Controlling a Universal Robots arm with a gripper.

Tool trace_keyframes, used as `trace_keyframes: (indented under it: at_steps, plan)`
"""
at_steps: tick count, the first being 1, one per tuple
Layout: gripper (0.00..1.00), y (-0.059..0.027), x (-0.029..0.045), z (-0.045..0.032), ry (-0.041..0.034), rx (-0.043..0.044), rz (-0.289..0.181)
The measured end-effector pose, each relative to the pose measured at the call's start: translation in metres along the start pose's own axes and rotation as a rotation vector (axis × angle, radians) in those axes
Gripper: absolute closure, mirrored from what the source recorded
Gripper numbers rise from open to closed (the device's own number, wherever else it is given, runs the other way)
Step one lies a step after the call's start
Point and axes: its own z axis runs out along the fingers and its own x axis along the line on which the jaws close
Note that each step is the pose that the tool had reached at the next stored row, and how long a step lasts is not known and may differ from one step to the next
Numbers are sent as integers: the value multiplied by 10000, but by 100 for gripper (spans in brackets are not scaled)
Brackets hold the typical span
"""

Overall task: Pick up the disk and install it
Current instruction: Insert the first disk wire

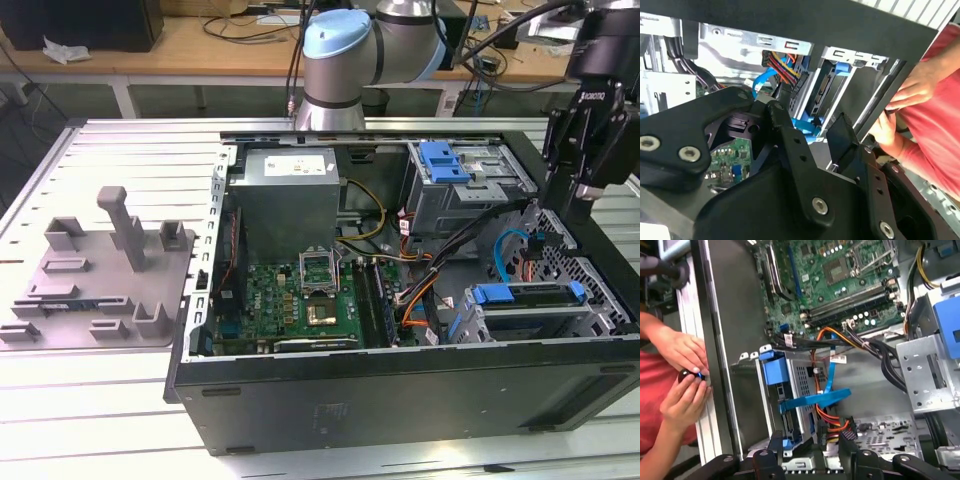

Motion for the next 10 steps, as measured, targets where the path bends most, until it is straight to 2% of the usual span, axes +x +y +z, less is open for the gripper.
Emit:
trace_keyframes:
  at_steps: [2, 9, 10]
  plan:
    - [44, -46, -16, 5, 40, -104, -52]
    - [44, -78, -80, 115, 65, -120, -58]
    - [52, -80, -94, 143, 71, -132, -63]
